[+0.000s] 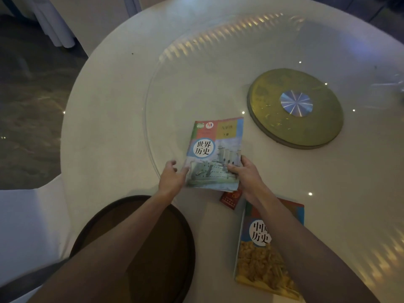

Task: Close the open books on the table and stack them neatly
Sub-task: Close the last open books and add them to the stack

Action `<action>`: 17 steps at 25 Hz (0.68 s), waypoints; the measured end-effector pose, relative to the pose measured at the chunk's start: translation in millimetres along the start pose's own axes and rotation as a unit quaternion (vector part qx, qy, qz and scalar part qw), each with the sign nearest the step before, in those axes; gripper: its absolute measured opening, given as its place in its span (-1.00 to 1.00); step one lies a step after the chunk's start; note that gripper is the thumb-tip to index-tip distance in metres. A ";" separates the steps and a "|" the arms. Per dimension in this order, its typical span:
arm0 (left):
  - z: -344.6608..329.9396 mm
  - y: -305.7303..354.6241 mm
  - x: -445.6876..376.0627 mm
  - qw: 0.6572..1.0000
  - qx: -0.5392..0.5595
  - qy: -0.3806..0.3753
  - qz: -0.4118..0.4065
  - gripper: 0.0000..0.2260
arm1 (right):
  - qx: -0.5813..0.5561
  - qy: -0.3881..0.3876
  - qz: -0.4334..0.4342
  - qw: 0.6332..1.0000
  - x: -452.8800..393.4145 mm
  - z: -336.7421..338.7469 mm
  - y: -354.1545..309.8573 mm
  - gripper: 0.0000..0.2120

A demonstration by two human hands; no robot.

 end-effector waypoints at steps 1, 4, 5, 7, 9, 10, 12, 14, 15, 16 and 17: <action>-2.7 -1.2 -0.3 0.999 0.017 -0.029 0.009 -0.45 | -0.014 -0.008 0.003 1.000 5.4 3.4 -4.2 -0.67; -20.2 12.4 15.9 0.992 0.073 -0.099 -0.005 -0.66 | -0.007 -0.023 0.035 0.999 25.2 18.1 -24.7 -0.67; -25.7 17.4 23.6 0.990 0.092 -0.108 -0.013 -0.69 | 0.005 -0.024 0.047 0.999 31.7 24.8 -31.0 -0.68; -42.6 23.4 43.6 0.984 0.114 -0.131 -0.027 -0.70 | 0.028 -0.009 0.061 0.998 48.4 45.9 -43.1 -0.69; -67.3 26.9 70.7 0.976 0.114 -0.181 -0.036 -0.70 | 0.061 0.033 0.059 0.996 67.1 77.7 -48.5 -0.73; -80.2 26.4 84.1 0.973 0.106 -0.202 -0.043 -0.71 | 0.085 0.058 0.052 0.993 76.9 96.5 -46.8 -0.75; -105.8 20.0 109.6 0.970 0.078 -0.221 -0.061 -0.75 | 0.127 0.104 0.031 0.986 99.6 135.6 -37.1 -0.83; -128.7 4.9 130.7 0.969 0.059 -0.231 -0.070 -0.79 | 0.155 0.143 0.013 0.977 122.7 170.1 -21.2 -0.86; -140.1 -4.3 142.0 0.969 0.042 -0.229 -0.077 -0.80 | 0.171 0.157 0.007 0.973 135.4 186.7 -12.4 -0.86; -150.8 -14.9 152.5 0.970 0.023 -0.226 -0.082 -0.81 | 0.189 0.167 0.002 0.968 148.3 201.8 -3.1 -0.87; -160.5 -26.3 160.6 0.971 0.008 -0.223 -0.081 -0.83 | 0.205 0.172 -0.005 0.964 159.5 214.3 6.4 -0.87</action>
Point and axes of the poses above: each hand's wrist, its own x-axis away from the middle knuckle, its own z-axis out of the back of the hand, y = z × x, the point moved 9 cm from there along -x, towards the middle knuckle, and after that the axes turned 15 degrees about z, right-handed, at the moved point
